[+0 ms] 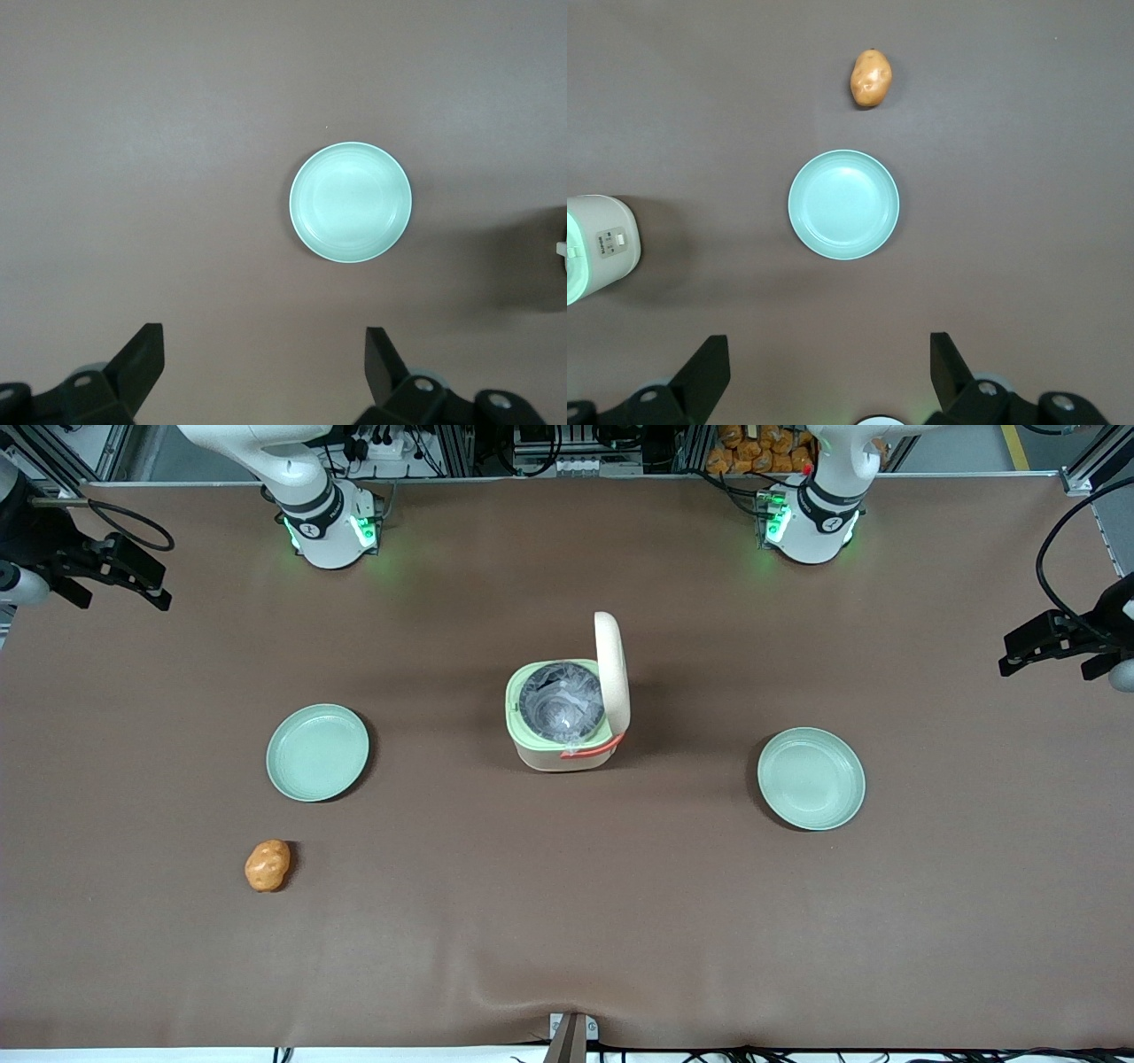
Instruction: Press rice cooker button with right arm
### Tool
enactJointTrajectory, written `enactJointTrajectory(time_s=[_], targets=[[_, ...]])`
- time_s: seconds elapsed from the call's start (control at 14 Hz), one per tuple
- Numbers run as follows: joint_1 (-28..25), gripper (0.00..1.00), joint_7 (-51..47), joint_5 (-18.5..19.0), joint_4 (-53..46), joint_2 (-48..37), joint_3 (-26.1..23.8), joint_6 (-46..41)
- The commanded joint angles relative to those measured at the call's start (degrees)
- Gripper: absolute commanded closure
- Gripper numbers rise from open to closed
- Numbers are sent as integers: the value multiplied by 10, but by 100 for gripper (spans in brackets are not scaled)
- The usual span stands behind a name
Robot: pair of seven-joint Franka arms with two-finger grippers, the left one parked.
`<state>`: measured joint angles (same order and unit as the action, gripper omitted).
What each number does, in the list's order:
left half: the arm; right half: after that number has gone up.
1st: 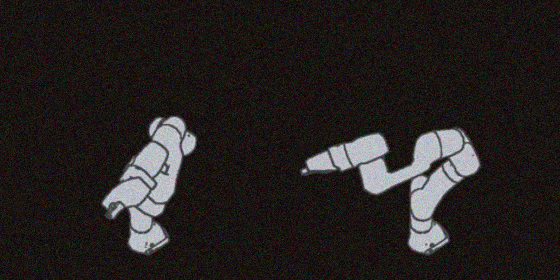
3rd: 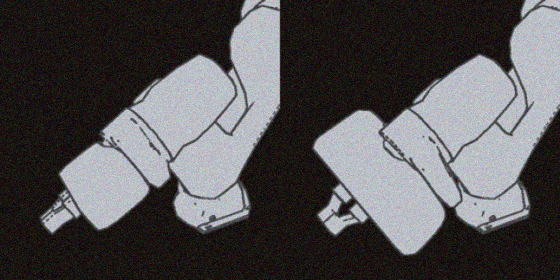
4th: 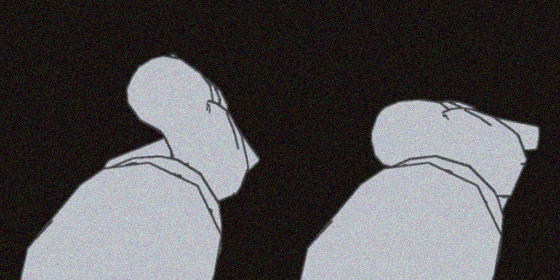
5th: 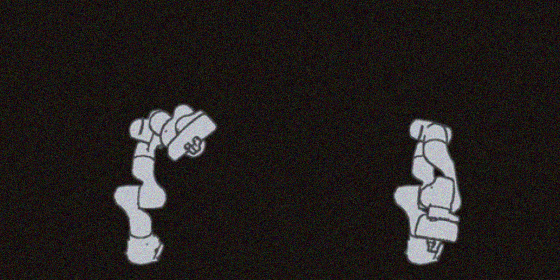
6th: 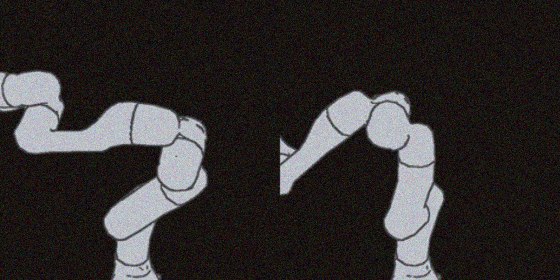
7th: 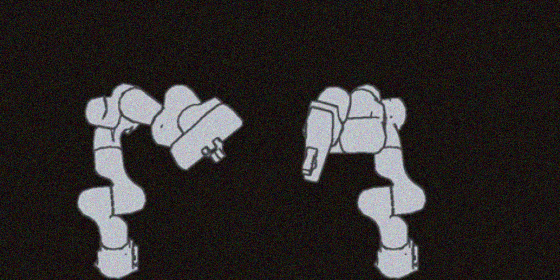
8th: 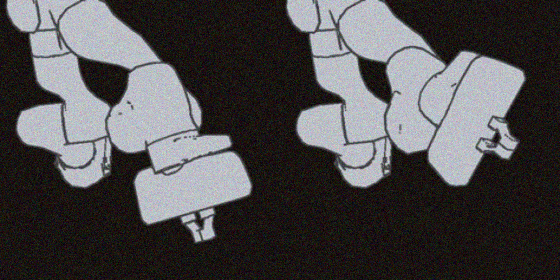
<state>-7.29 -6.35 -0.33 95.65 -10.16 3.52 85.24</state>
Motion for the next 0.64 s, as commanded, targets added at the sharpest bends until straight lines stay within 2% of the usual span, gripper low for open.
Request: enactJointTrajectory(time_s=[0.0,0.57], targets=[[14,0,13,-12,7,-11,-8,9],[14,0,42,-11,-5,-6,-8,11]])
